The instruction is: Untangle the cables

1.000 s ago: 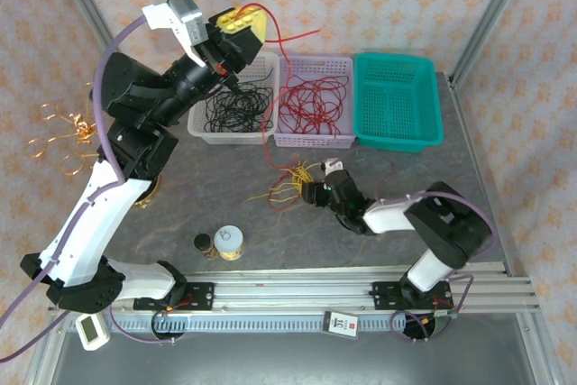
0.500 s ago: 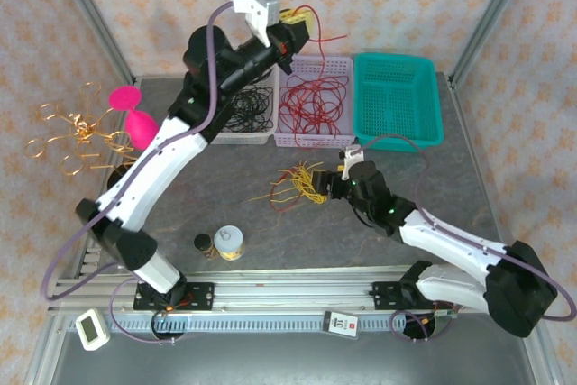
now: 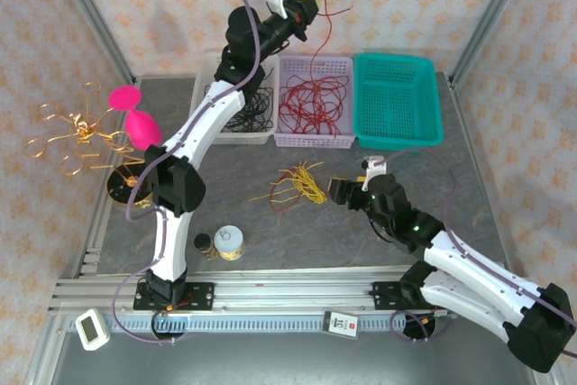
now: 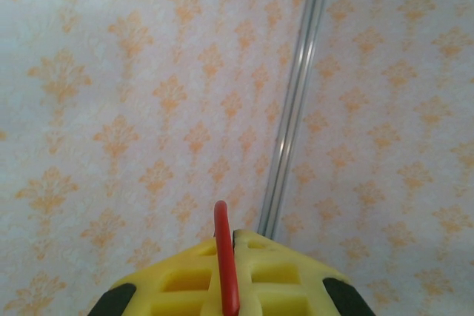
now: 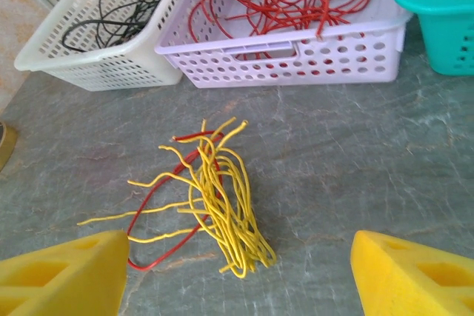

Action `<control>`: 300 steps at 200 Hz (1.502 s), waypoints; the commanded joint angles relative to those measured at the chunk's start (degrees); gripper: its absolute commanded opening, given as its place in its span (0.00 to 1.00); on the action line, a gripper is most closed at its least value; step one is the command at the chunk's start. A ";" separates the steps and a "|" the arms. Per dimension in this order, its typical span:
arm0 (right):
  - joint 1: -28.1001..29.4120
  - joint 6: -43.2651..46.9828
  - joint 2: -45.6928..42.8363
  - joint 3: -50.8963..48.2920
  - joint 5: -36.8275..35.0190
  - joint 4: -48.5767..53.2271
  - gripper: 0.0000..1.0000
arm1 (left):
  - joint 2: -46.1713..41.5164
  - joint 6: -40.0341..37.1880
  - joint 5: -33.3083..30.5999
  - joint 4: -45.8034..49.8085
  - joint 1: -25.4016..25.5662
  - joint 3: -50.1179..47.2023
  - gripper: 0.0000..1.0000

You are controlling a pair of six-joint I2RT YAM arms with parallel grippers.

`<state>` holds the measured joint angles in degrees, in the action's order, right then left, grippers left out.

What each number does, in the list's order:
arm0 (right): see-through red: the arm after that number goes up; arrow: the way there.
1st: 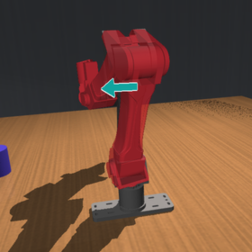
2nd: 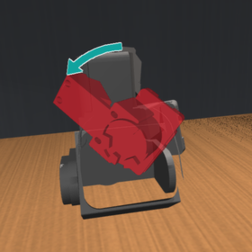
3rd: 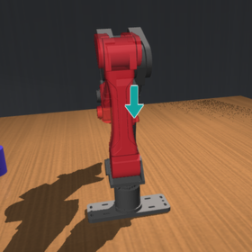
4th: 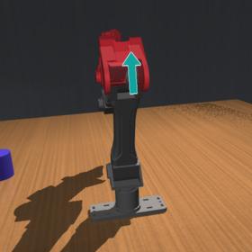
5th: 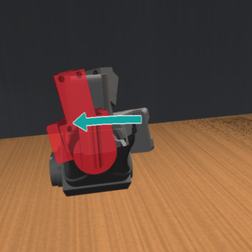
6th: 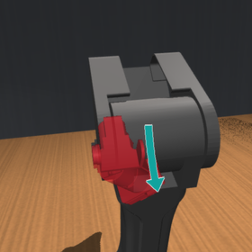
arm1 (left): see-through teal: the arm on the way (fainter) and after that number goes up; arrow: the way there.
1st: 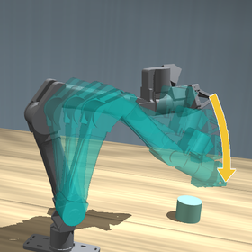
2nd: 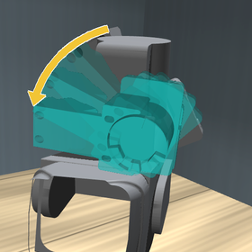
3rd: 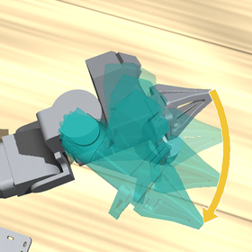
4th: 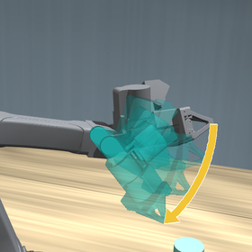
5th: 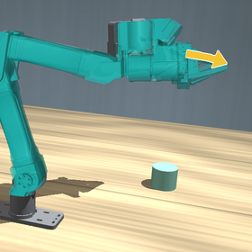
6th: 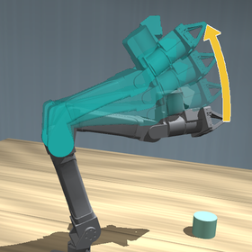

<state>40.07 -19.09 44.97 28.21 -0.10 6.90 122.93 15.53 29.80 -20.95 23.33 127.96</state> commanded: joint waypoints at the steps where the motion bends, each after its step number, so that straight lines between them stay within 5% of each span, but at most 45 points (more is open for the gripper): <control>1: -0.25 -2.20 -1.45 -0.59 -3.21 3.77 0.78 | 4.16 3.98 1.72 -5.54 -1.09 1.76 0.00; 67: -0.76 -4.57 2.00 -1.39 -3.54 2.53 0.70 | 8.49 9.58 4.28 -7.09 -0.78 -17.01 0.00; 104: -2.97 -5.99 8.35 0.36 3.15 -1.87 0.64 | 7.06 9.04 4.16 0.33 -0.66 -24.28 0.00; 128: -4.45 -6.30 13.89 3.00 8.68 -5.76 0.62 | 7.14 6.11 2.91 8.78 -0.66 -23.73 0.25; 203: -5.88 -8.81 32.35 12.09 8.18 -16.56 0.58 | -5.99 -1.03 -5.23 17.31 -0.49 -32.98 0.59; 249: -6.68 -10.04 40.38 16.08 8.30 -18.76 0.57 | -21.01 -2.88 -7.91 15.51 0.66 -46.35 0.59; 300: -6.67 -6.71 39.47 16.92 8.57 -14.17 0.49 | -40.04 -0.31 -13.54 15.49 4.10 -70.16 0.43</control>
<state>33.58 -28.05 87.48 44.42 9.06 -9.47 88.62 13.74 20.80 -7.09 26.04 66.65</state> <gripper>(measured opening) 0.495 0.451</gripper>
